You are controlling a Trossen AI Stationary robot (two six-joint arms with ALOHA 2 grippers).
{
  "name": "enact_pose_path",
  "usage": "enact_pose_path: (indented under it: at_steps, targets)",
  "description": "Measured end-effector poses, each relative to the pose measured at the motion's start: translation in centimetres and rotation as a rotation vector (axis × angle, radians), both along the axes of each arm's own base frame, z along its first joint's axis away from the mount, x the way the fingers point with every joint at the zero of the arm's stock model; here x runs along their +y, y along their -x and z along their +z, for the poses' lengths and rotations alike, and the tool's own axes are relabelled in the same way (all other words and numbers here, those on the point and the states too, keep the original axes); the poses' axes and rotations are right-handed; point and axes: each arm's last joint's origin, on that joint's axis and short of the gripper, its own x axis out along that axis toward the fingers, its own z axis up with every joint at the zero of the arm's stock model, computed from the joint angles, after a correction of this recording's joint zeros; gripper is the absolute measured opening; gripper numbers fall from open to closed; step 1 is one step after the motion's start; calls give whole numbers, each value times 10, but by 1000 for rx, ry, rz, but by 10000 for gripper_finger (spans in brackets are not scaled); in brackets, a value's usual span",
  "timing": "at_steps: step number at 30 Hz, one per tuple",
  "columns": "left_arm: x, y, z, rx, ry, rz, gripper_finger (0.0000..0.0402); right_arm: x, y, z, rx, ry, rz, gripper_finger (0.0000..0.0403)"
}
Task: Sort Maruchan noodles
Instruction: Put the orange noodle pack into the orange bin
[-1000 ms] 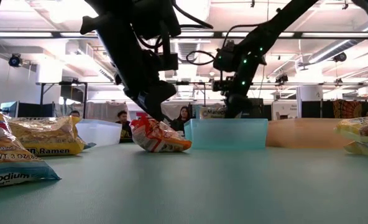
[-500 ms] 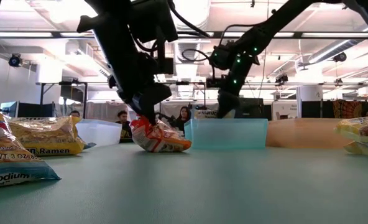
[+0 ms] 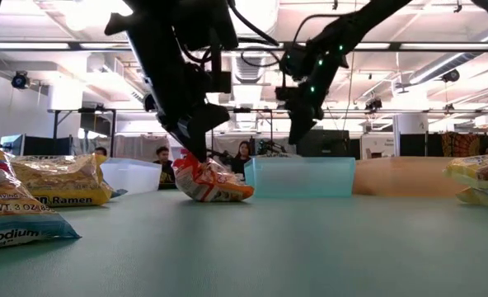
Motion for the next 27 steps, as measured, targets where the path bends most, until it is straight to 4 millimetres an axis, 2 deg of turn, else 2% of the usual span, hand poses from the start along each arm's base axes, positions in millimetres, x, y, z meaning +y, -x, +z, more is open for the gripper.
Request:
enact_pose_path:
  at_steps: [6, 11, 15, 20, 23, 27]
  targets:
    - [-7, 1, 11, 60, -9, -19, 79, 38, -12, 20, -126, -111, 78, 112]
    - [-15, 5, 18, 86, 11, 3, 121, 86, -31, 18, -126, -152, 183, 110]
    - [-26, 10, 17, 81, 32, 14, 138, 128, -44, 7, -114, -169, 292, 111]
    - [-39, 21, 14, 45, 43, 46, 142, 173, -52, -17, -128, -174, 396, 103]
    - [-41, 28, 14, 6, 20, 80, 142, 191, -55, -27, -179, -115, 408, 96]
    - [-39, 38, 13, -101, 10, 136, 142, 204, -55, -43, -226, 24, 379, 86]
